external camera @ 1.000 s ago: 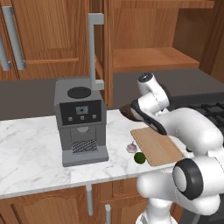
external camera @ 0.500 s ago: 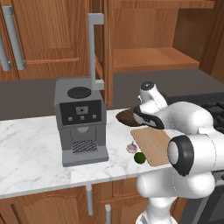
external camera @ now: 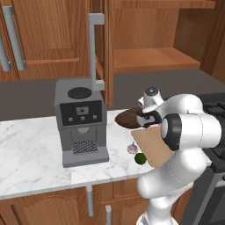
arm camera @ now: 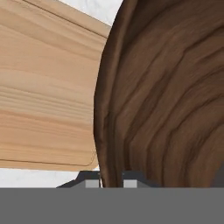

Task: Open the cabinet. Place the bowl and condiment on the counter. Then place the lime and garlic on the cutting board.

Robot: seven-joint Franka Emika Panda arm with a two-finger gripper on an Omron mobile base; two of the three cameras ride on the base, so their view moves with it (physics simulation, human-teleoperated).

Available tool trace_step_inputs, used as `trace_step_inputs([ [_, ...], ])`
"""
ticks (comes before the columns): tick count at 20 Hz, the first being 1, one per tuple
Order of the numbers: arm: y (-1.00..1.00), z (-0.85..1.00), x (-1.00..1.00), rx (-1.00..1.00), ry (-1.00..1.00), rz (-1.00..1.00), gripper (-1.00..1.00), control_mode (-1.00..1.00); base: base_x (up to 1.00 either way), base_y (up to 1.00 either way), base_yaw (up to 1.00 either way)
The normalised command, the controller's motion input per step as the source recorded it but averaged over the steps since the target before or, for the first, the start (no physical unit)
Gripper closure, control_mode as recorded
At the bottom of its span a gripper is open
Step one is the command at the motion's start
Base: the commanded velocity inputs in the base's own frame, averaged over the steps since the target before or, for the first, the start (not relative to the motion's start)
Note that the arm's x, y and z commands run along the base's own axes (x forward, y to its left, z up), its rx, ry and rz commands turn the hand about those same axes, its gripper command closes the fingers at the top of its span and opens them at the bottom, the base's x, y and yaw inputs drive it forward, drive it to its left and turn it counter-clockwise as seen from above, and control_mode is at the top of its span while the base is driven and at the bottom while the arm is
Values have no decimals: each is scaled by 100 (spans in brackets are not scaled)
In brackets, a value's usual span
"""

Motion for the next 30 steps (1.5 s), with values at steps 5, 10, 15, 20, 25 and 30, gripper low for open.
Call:
trace_step_inputs([
  [5, 0, -18, 51, 0, -2, 13, 100, -100, 0, 0, 0],
  [10, 0, -21, 48, 0, -3, 12, 100, -100, 0, 0, 0],
  [15, 0, -47, 34, 0, 0, 11, 100, -100, 0, 0, 0],
  [20, 0, -2, 3, 0, 0, 8, -100, -100, 0, 0, 0],
  [25, 5, 65, -2, 0, 0, 7, -100, -100, 0, 0, 0],
  [30, 45, 56, -72, 0, 13, 12, -100, -100, 0, 0, 0],
])
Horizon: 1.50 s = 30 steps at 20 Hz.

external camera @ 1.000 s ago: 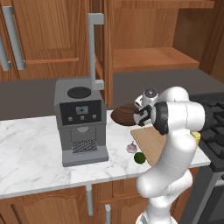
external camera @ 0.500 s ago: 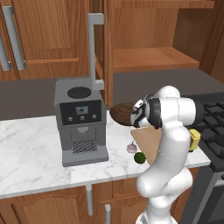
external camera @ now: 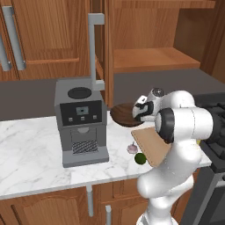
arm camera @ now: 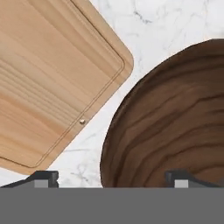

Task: Open the cabinet. Place the bowl and condiment on the counter. Then place the lime and garlic on the cutting board.

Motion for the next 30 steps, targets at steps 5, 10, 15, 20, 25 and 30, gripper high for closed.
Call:
trace_step_inputs([
  [5, 49, 9, -100, 0, 21, 22, -100, -100, 0, 0, 0],
  [10, 48, 3, -99, -2, 16, 29, -100, -100, 0, 0, 0],
  [15, 58, -27, -76, -6, 7, 19, -100, -100, 0, 0, 0],
  [20, 21, -68, -20, -2, 9, 17, -100, -100, 0, 0, 0],
  [25, 7, -44, 38, 0, 0, 9, -100, -100, 0, 0, 0],
  [30, 32, -28, 18, 0, 3, 6, -100, -100, 0, 0, 0],
])
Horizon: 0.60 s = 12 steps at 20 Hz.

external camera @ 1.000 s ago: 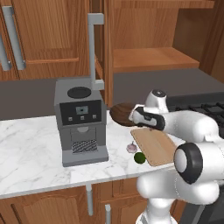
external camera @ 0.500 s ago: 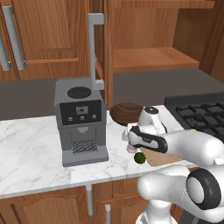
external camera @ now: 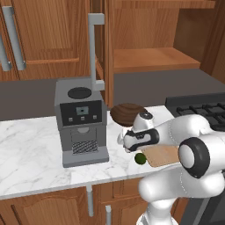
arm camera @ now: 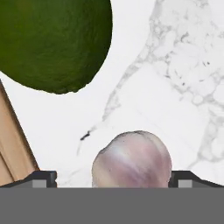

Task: Open the cabinet. Place the bowl and condiment on the counter. Then place the lime and garlic on the cutting board.

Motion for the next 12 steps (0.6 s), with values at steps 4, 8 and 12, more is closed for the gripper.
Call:
trace_step_inputs([
  [4, 23, -21, -11, 0, 5, 7, -100, -100, 0, 0, 0],
  [8, 3, -15, -31, 0, 4, 6, -100, -100, 0, 0, 0],
  [12, 0, -3, -6, 0, 1, 4, 100, -100, 0, 0, 0],
])
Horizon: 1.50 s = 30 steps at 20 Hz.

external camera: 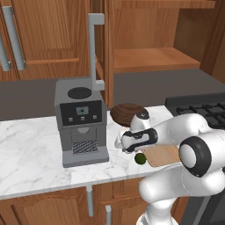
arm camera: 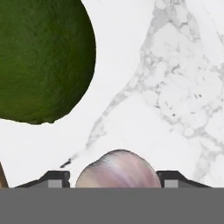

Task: Open the cabinet. Place the bowl and condiment on the counter. Then place the lime and garlic on the cutting board.

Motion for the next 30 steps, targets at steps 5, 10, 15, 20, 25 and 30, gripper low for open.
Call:
trace_step_inputs([
  [5, -1, 25, -11, 0, -2, 6, 100, -100, 0, 0, 0],
  [10, -39, 79, -41, 0, -9, 4, 100, -100, 0, 0, 0],
  [15, -82, 49, -11, 0, 0, 0, 100, -100, 0, 0, 0],
  [20, -73, 2, 9, 0, 0, 0, 100, -100, 0, 0, 0],
  [25, -33, 0, 54, 0, 0, 0, 100, -100, 0, 0, 0],
  [30, -24, 0, 47, 0, 0, 0, 100, -100, 0, 0, 0],
])
